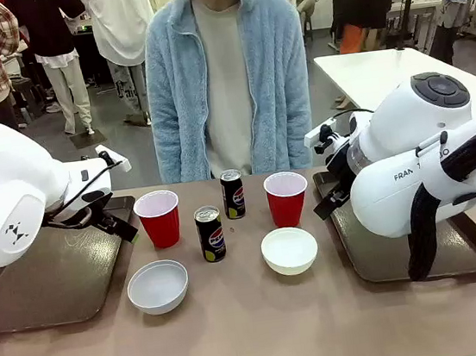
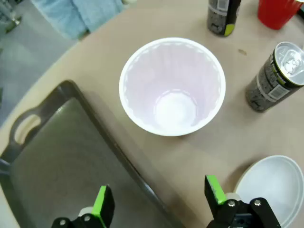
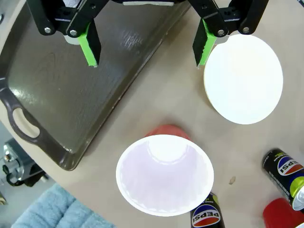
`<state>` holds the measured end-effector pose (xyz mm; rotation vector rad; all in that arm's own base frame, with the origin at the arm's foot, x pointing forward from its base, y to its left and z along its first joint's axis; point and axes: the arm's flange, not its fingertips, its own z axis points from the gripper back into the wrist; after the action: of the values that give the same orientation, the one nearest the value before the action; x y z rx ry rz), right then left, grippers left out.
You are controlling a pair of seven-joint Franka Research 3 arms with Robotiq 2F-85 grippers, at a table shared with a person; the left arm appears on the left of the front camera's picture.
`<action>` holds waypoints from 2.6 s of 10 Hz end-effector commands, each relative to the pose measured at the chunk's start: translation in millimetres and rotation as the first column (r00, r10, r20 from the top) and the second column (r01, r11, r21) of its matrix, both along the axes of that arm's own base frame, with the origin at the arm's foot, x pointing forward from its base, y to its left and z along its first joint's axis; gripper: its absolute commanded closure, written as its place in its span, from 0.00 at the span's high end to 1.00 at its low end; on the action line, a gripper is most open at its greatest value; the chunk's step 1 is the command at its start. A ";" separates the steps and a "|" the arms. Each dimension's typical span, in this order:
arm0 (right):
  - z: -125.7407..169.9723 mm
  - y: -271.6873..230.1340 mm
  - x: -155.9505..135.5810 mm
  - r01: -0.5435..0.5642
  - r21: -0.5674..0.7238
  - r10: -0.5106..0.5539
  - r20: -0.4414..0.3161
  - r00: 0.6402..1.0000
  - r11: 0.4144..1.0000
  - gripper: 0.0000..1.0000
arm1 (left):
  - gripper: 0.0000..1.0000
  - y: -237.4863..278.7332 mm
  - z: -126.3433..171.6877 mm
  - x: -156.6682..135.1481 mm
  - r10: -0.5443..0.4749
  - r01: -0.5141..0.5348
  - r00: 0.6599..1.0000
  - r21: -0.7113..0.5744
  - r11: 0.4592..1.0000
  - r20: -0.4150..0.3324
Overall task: Prepare tableware on both trays.
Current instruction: Pick up a Picnic Bowl from the table and place it on a Handle tray.
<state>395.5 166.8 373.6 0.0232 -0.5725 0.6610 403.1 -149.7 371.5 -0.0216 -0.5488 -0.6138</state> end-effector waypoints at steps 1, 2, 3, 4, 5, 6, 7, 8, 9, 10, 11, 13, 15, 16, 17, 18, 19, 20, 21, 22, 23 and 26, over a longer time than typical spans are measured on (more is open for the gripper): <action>0.0 0.0 0.0 0.000 0.000 0.000 0.000 1.000 1.000 1.00 | 1.00 -0.1 0.0 0.0 0.000 0.000 1.000 0.000 1.000 0.000; 0.0 0.0 0.0 0.000 0.000 0.000 0.000 1.000 1.000 1.00 | 1.00 -0.1 0.0 0.0 0.000 0.000 1.000 0.000 1.000 0.000; 0.0 0.0 0.0 0.000 0.000 0.000 0.000 1.000 1.000 1.00 | 1.00 -0.1 0.0 0.0 0.000 0.000 1.000 0.000 1.000 0.000; 0.0 0.0 0.0 0.000 0.000 0.000 0.000 1.000 1.000 1.00 | 1.00 -0.1 0.0 0.0 0.000 0.000 1.000 0.000 1.000 0.000; 0.0 0.0 0.0 0.000 0.000 0.000 0.000 1.000 1.000 1.00 | 1.00 -0.1 0.0 0.0 0.000 0.000 1.000 0.000 1.000 0.000; 0.0 0.0 0.0 0.000 0.000 0.000 0.000 1.000 1.000 1.00 | 1.00 -0.1 0.0 0.0 0.000 0.000 1.000 0.000 1.000 0.000; 0.0 0.0 0.0 0.000 0.000 0.000 0.000 1.000 1.000 1.00 | 1.00 -0.1 0.0 0.0 0.000 0.000 1.000 0.000 1.000 0.000; 0.0 0.0 0.0 0.000 0.000 0.000 0.000 1.000 1.000 1.00 | 1.00 -0.1 0.0 0.0 0.000 0.000 1.000 0.000 1.000 0.000; 0.0 0.0 0.0 0.000 0.000 0.000 0.000 1.000 1.000 1.00 | 1.00 -0.1 0.0 0.0 0.000 0.000 1.000 0.000 1.000 0.000; 0.0 0.0 0.0 0.000 0.000 0.000 0.000 1.000 1.000 1.00 | 1.00 -0.1 0.0 0.0 0.000 0.000 1.000 0.000 1.000 0.000; 0.0 0.0 0.0 0.000 0.000 0.000 0.000 1.000 1.000 1.00 | 1.00 -0.1 0.0 0.0 0.000 0.000 1.000 0.000 1.000 0.000; 3.4 -9.4 -22.0 -0.022 -0.041 0.022 -0.004 1.000 0.999 1.00 | 1.00 8.9 5.3 -28.9 -0.034 0.033 0.999 0.043 0.999 0.011; 24.0 -32.3 -94.2 -0.032 -0.078 0.029 -0.033 0.999 0.996 1.00 | 1.00 39.7 30.4 -94.1 -0.117 0.119 0.993 0.103 0.988 -0.024; 26.0 -45.5 -130.3 -0.024 -0.129 0.012 -0.088 0.996 0.991 1.00 | 1.00 57.0 33.0 -119.0 -0.139 0.149 0.986 0.111 0.983 -0.087; 24.9 -60.1 -165.6 -0.001 -0.183 -0.027 -0.151 0.988 0.983 1.00 | 1.00 72.2 32.2 -141.1 -0.140 0.159 0.977 0.110 0.981 -0.162; 19.8 -71.7 -192.2 0.035 -0.215 -0.079 -0.199 0.977 0.976 1.00 | 1.00 85.6 30.5 -154.5 -0.129 0.156 0.966 0.112 0.981 -0.223; 7.6 -82.6 -212.9 0.061 -0.249 -0.129 -0.266 0.955 0.966 1.00 | 1.00 91.5 22.1 -171.2 -0.136 0.159 0.940 0.051 0.986 -0.314; -1.0 -88.2 -218.8 0.075 -0.238 -0.149 -0.311 0.939 0.968 1.00 | 1.00 94.9 20.5 -181.4 -0.120 0.133 0.929 0.014 0.991 -0.351; -5.4 -89.7 -211.4 0.097 -0.289 -0.183 -0.286 0.941 0.952 1.00 | 1.00 96.3 22.6 -182.8 -0.073 0.078 0.941 -0.001 0.997 -0.332; 91.4 -33.2 -97.4 0.051 -0.247 -0.124 -0.287 0.950 0.968 1.00 | 1.00 58.8 86.3 -76.7 -0.120 0.151 0.937 0.069 0.986 -0.327; 91.4 -33.2 -97.4 0.051 -0.247 -0.124 -0.287 0.950 0.968 1.00 | 1.00 58.8 86.3 -76.7 -0.120 0.151 0.937 0.069 0.986 -0.327; 95.4 -72.3 -82.4 0.001 0.094 0.041 -0.447 0.894 0.996 1.00 | 1.00 97.4 91.4 -56.6 -0.187 0.078 0.904 -0.284 0.956 -0.384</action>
<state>298.0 110.5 470.6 0.0456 -0.1666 0.6113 327.3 -70.8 460.9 -0.2509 -0.1862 -0.6775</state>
